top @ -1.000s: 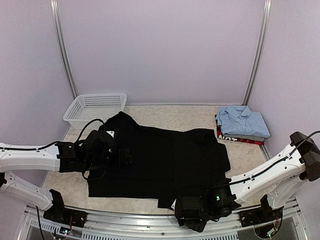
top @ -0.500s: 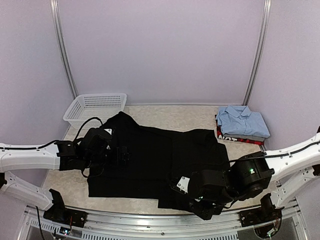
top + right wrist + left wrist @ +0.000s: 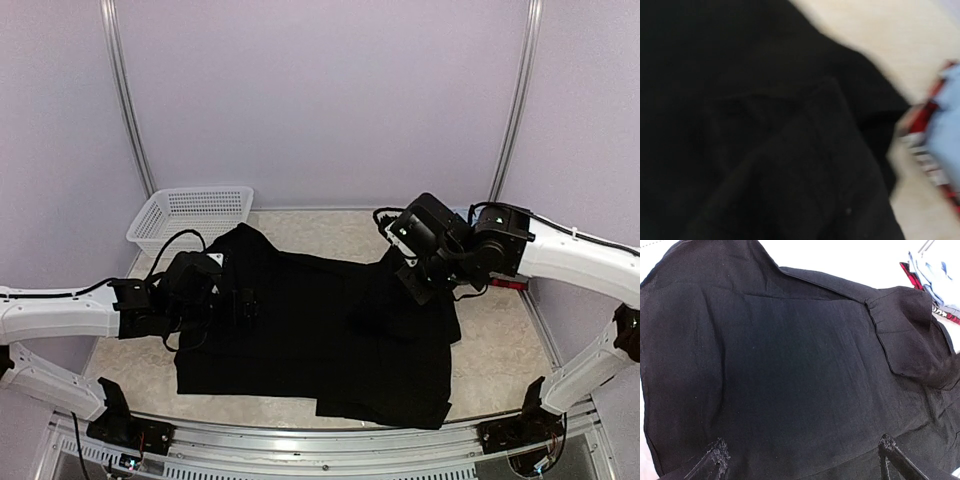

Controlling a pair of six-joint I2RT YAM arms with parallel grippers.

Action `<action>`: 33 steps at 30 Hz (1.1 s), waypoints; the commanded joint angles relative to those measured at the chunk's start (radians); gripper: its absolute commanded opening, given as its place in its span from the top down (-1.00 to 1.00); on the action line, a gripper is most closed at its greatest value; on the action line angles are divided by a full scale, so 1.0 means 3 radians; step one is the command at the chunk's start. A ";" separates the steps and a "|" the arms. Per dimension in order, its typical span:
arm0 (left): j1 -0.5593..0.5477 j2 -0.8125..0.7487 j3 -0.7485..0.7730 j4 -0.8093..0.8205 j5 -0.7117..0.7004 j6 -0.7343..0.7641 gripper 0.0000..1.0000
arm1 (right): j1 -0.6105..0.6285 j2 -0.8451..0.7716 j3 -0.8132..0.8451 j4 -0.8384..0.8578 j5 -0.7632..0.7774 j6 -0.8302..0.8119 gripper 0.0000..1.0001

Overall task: Fold and stack the long sleeve shirts
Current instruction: Place the sleeve at the center of the board.

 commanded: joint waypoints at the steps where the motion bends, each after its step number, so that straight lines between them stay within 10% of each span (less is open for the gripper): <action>1: 0.0066 0.0030 0.0097 0.0072 -0.0008 0.0105 -0.98 | -0.0502 0.0230 0.0325 0.0281 0.0320 -0.0757 1.00; 25: 0.0301 0.0411 0.0317 0.0171 0.0132 0.0273 -0.98 | -0.1196 0.1403 0.1812 0.2560 0.1400 -0.2753 1.00; 33: 0.0301 0.0427 0.0292 0.0178 0.0148 0.0247 -0.98 | -0.1194 0.1395 0.1610 0.2395 0.0995 -0.2589 1.00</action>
